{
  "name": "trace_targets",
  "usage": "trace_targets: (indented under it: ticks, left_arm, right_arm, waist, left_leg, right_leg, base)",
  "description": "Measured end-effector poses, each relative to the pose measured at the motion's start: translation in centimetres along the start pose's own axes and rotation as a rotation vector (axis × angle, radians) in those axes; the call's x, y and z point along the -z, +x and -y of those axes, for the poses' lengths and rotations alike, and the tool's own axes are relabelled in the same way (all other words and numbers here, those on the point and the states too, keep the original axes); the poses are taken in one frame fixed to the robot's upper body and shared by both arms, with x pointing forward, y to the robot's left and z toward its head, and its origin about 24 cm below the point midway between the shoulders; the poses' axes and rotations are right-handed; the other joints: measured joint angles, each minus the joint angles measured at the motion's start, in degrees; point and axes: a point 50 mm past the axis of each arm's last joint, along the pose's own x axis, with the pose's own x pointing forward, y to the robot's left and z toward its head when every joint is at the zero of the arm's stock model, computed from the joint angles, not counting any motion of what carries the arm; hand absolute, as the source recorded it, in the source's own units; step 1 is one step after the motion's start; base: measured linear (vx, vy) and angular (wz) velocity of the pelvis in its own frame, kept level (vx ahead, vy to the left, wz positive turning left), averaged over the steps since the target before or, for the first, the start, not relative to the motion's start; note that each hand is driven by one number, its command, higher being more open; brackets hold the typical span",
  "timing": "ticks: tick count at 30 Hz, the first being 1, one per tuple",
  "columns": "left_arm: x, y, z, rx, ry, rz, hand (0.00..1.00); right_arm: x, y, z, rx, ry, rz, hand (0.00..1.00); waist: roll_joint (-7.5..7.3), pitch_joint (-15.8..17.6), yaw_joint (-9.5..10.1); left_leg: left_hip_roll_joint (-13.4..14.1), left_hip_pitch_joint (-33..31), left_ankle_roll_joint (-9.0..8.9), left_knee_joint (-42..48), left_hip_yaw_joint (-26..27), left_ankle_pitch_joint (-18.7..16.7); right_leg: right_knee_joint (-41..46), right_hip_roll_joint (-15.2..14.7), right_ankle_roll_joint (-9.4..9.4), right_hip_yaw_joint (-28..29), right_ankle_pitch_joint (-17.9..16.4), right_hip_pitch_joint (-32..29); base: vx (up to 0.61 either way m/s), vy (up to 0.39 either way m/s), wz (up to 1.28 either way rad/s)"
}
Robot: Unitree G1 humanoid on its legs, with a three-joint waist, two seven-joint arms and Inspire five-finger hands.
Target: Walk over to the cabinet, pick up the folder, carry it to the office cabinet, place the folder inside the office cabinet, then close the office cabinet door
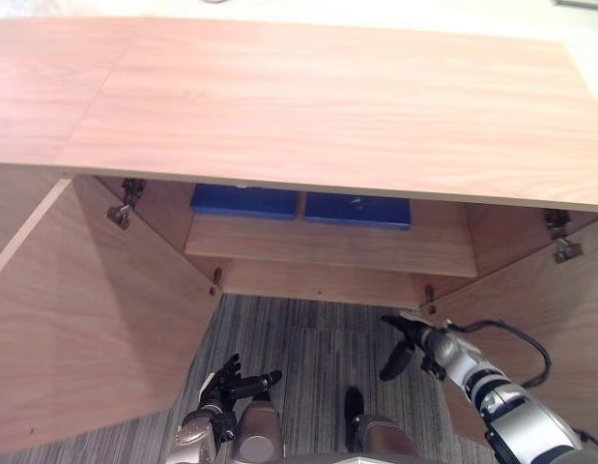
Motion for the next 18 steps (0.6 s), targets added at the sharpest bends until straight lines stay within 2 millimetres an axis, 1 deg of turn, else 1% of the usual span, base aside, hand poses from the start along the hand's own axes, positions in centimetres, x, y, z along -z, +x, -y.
trace_targets:
  ticks: [1,2,3,4,6,7,9,10,11,12,14,15,16,17,18]
  left_arm:
    - [0.2,0.0,0.0,-0.002,0.007,-0.009,1.0]
    - [0.5,-0.1,0.0,-0.005,0.039,-0.023,1.0]
    - [0.9,-0.1,-0.1,-0.014,0.068,-0.043,1.0]
    - [0.9,-0.1,-0.2,-0.018,0.08,-0.048,1.0]
    - [1.0,-0.1,0.0,-0.021,0.122,-0.057,1.0]
    - [1.0,-0.1,-0.1,-0.025,0.129,-0.058,1.0]
    - [1.1,0.0,-0.2,-0.035,0.182,-0.077,1.0]
    - [1.2,0.1,-0.2,-0.039,0.189,-0.084,1.0]
    - [1.3,0.1,-0.2,-0.043,0.205,-0.095,1.0]
    - [1.7,0.1,-0.2,-0.048,0.217,-0.112,1.0]
    - [2.3,-0.1,-0.4,-0.059,0.218,-0.14,1.0]
    - [2.9,-0.4,-0.7,-0.075,0.216,-0.165,1.0]
    - [3.4,-0.6,-1.0,-0.092,0.196,-0.182,1.0]
    - [3.7,-0.7,-1.0,-0.098,0.179,-0.191,1.0]
    - [4.1,-0.8,-0.8,-0.107,0.146,-0.199,1.0]
  right_arm:
    - [0.6,-0.1,-0.4,-0.004,0.03,-0.013,1.0]
    - [2.0,-0.3,-1.3,-0.004,0.113,-0.039,1.0]
    - [2.8,-0.4,-1.8,0.024,0.208,-0.054,1.0]
    - [3.3,-0.5,-2.1,0.039,0.273,-0.062,1.0]
    - [5.4,-1.1,-5.0,0.066,0.539,-0.114,1.0]
    - [6.0,-1.3,-5.9,0.071,0.611,-0.132,1.0]
    - [7.2,-2.0,-9.8,0.062,0.86,-0.207,1.0]
    - [7.5,-2.3,-10.8,0.056,0.916,-0.23,1.0]
    - [7.9,-2.7,-12.4,0.046,0.991,-0.269,1.0]
    - [8.1,-3.2,-14.4,0.024,1.06,-0.318,1.0]
    - [8.7,-4.1,-16.8,0.03,1.228,-0.381,1.0]
    - [9.0,-4.5,-17.4,0.053,1.316,-0.405,1.0]
    - [8.9,-4.6,-17.8,0.077,1.368,-0.413,1.0]
    - [8.9,-4.7,-17.8,0.091,1.382,-0.416,1.0]
    - [9.1,-4.6,-17.3,0.127,1.404,-0.409,1.0]
  waist:
    - [-0.14,-0.9,-0.39]
    - [-0.44,-2.7,-1.45]
    - [-0.96,-3.8,-2.36]
    - [-1.2,-4.2,-2.9]
    - [-2.03,-6.1,-4.86]
    - [-2.23,-6.5,-5.52]
    - [-2.87,-7.1,-7.05]
    - [-2.94,-7.1,-7.48]
    - [-3.02,-7.1,-7.89]
    - [-3.16,-7.0,-8.62]
    - [-3.66,-6.5,-9.01]
    - [-4.43,-5.8,-8.95]
    - [-4.84,-5.1,-8.97]
    - [-4.53,-4.9,-8.79]
    - [-2.44,-4.3,-8.53]
  left_leg:
    - [0.1,1.0,0.0,-1.5,0.3,0.0]
    - [0.0,2.8,0.0,-4.7,0.7,0.0]
    - [-0.3,4.3,-0.29,-6.7,2.3,0.3]
    - [-0.5,4.8,-0.27,-7.3,3.1,0.4]
    - [-1.2,6.2,-0.21,-8.2,5.7,0.5]
    - [-1.3,6.4,-0.19,-8.4,6.2,0.5]
    - [-1.8,7.8,-0.13,-8.7,8.8,0.6]
    - [-2.0,8.0,-0.13,-8.7,9.2,0.6]
    - [-2.2,8.5,-0.14,-8.7,10.0,0.5]
    - [-2.7,9.3,-0.23,-8.8,10.7,0.4]
    - [-3.2,10.9,-0.61,-8.7,12.9,-0.4]
    - [-3.9,12.2,-0.06,-8.1,14.5,-1.3]
    - [-3.6,12.6,0.68,-7.2,17.0,-2.1]
    - [-3.3,13.1,1.12,-7.5,17.9,-2.1]
    - [-1.1,13.6,2.97,-7.9,20.7,-1.1]
  right_leg:
    - [-1.7,0.2,0.07,0.8,1.0,0.6]
    - [-4.2,0.4,0.23,2.6,2.5,1.1]
    - [-5.8,0.4,0.34,4.5,3.9,1.3]
    - [-6.4,0.4,0.39,5.4,4.4,1.4]
    - [-8.4,0.0,0.76,8.5,6.2,1.5]
    - [-8.9,-0.1,0.88,9.0,6.6,1.5]
    - [-10.0,-0.1,1.11,12.2,8.3,1.5]
    - [-10.4,-0.1,1.23,13.0,8.7,1.5]
    - [-10.7,-0.1,1.28,14.2,9.3,1.4]
    - [-11.0,0.0,1.45,16.1,10.1,1.4]
    - [-11.0,0.6,1.69,19.7,11.1,1.3]
    - [-11.2,1.2,0.93,22.4,11.4,1.2]
    - [-12.3,1.2,-3.6,20.9,10.6,1.3]
    - [-13.0,1.1,-7.52,18.1,9.3,1.2]
    - [-12.9,0.6,-11.73,9.1,4.7,0.3]
  base:
    - [0.03,0.115,-0.63]
    - [0.01,0.102,-0.76]
    - [-0.01,0.093,-0.77]
    - [-0.06,0.084,-0.78]
    - [-0.09,0.09,-0.66]
    - [-0.09,0.089,-0.58]
    - [-0.11,0.076,-0.67]
    - [-0.13,0.063,-0.63]
    - [-0.14,0.061,-0.62]
    - [-0.18,0.077,-0.76]
    - [-0.16,0.072,-1.02]
    - [-0.2,0.08,-1.47]
    - [-0.21,0.079,-1.49]
    - [-0.18,0.097,-1.58]
    - [-0.16,0.135,-1.75]
